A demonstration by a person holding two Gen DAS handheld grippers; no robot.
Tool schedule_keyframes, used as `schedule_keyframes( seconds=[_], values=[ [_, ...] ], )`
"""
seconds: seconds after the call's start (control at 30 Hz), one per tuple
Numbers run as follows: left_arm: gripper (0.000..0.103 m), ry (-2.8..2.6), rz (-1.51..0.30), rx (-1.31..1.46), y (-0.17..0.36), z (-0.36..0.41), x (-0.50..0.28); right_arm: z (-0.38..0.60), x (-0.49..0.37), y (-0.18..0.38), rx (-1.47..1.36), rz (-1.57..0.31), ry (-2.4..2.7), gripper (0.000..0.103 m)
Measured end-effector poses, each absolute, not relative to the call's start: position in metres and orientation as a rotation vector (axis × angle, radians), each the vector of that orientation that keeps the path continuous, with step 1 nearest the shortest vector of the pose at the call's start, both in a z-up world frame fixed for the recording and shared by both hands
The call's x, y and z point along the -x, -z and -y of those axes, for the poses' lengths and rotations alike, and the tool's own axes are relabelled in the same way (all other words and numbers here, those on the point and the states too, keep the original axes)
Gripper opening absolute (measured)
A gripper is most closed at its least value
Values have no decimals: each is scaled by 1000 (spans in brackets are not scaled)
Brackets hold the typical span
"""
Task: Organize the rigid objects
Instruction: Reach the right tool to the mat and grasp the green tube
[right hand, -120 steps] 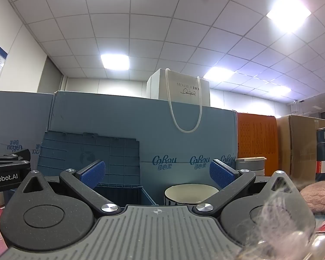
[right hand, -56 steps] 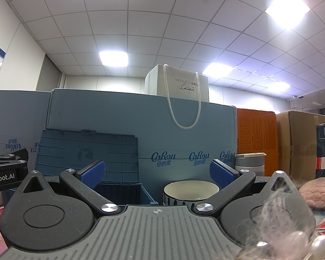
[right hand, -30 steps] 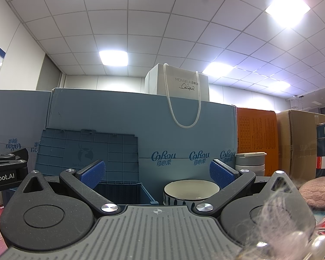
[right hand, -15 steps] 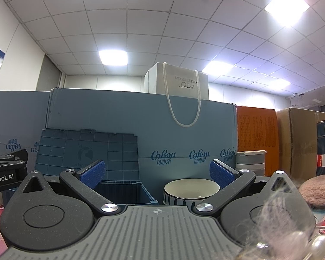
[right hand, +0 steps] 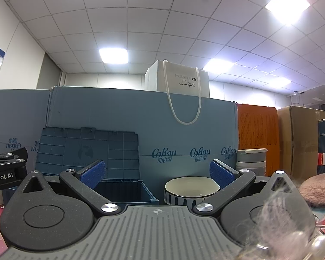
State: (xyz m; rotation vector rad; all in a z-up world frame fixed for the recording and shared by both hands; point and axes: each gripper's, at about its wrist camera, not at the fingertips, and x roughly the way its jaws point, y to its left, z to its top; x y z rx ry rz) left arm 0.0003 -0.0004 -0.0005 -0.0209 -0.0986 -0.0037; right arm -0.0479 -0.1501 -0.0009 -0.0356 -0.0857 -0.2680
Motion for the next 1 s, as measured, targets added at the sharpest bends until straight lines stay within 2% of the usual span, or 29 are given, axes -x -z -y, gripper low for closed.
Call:
schedule_keyframes(
  seconds=[0.3,0.5,0.7,0.83,0.93,1.0],
  values=[
    [103,-1,109,30,2,-1,2,154,52,0,-1,85,267,103],
    [103,33,140,72,2,-9,8,174,74,-16,-134,63,254,103],
    [103,139,166,-23,-11,1,24,231,96,-43,-294,-151,251,103],
    [103,265,91,-18,-32,9,27,275,102,-39,-459,-307,285,103],
    [103,364,-16,9,-46,15,22,304,104,-29,-613,-410,313,98],
    [103,411,-78,24,-54,18,17,314,102,-23,-672,-464,338,89]
  ],
)
